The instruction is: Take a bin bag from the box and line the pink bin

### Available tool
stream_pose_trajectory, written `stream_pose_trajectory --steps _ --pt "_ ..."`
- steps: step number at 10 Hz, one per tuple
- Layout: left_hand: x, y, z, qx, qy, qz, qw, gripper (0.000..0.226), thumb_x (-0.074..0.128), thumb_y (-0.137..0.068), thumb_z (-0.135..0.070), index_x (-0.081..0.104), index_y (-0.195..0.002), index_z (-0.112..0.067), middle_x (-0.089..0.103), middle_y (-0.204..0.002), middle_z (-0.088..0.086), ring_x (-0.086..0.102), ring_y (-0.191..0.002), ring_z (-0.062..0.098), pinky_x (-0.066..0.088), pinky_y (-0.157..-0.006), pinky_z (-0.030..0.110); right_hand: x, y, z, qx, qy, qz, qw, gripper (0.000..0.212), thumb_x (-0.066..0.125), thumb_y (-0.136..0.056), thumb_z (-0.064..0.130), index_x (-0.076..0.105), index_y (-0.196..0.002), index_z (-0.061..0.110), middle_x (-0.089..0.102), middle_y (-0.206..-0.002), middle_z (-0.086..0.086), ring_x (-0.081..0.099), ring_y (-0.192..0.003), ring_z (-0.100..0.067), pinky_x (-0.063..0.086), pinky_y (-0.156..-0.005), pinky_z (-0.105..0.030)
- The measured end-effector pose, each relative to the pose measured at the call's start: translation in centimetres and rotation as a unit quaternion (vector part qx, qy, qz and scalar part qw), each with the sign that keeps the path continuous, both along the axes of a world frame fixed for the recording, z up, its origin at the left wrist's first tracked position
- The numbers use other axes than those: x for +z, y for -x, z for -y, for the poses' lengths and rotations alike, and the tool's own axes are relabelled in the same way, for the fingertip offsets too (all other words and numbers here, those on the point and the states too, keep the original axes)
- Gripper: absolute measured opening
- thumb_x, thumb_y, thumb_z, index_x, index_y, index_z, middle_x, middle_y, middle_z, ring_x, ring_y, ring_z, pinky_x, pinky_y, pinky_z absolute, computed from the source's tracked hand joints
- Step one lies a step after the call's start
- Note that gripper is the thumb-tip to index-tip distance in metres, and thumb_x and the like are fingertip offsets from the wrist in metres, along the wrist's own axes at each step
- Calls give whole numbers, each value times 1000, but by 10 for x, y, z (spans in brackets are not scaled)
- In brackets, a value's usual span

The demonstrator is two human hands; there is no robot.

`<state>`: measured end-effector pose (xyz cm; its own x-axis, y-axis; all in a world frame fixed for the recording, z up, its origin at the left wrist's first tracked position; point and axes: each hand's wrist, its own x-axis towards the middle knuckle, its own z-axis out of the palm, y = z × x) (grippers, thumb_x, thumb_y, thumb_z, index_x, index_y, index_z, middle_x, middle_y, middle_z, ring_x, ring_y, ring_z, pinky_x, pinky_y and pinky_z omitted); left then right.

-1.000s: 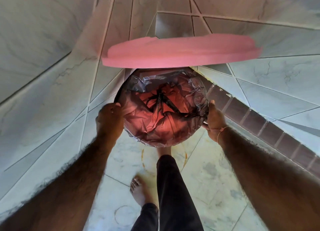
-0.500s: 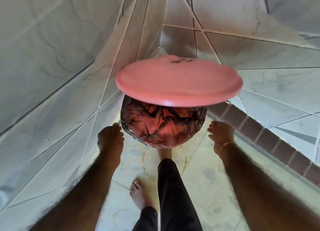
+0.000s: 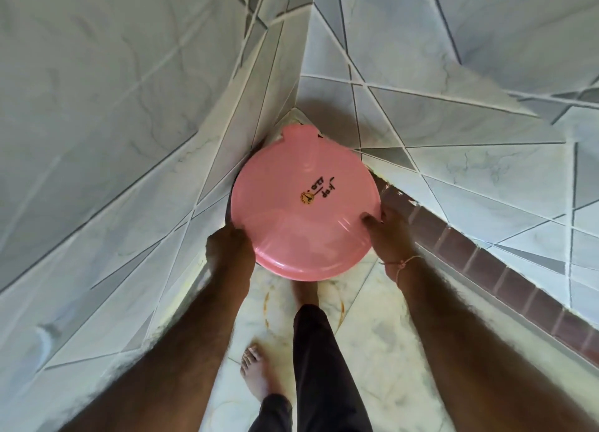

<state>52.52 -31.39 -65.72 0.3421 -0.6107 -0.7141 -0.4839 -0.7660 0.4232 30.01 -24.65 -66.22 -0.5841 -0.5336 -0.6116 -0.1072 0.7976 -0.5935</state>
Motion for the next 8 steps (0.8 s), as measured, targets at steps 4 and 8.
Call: stream_pose_trajectory --steps 4,8 --pt "-23 -18 -15 -300 66 94 947 74 60 -89 -40 18 -148 -29 40 -141 14 40 -127 39 42 -95 60 -33 -28 -17 240 -108 -179 948 64 44 -98 20 15 -154 29 13 -164 -7 21 -148 -32 29 -114 -55" --pt "88 -24 -35 -507 209 127 826 56 50 -95 -34 35 -146 -19 34 -152 12 40 -134 32 39 -105 47 69 -37 -21 351 -57 -261 897 76 51 -93 38 8 -154 23 6 -165 -9 10 -150 -33 25 -117 -54"
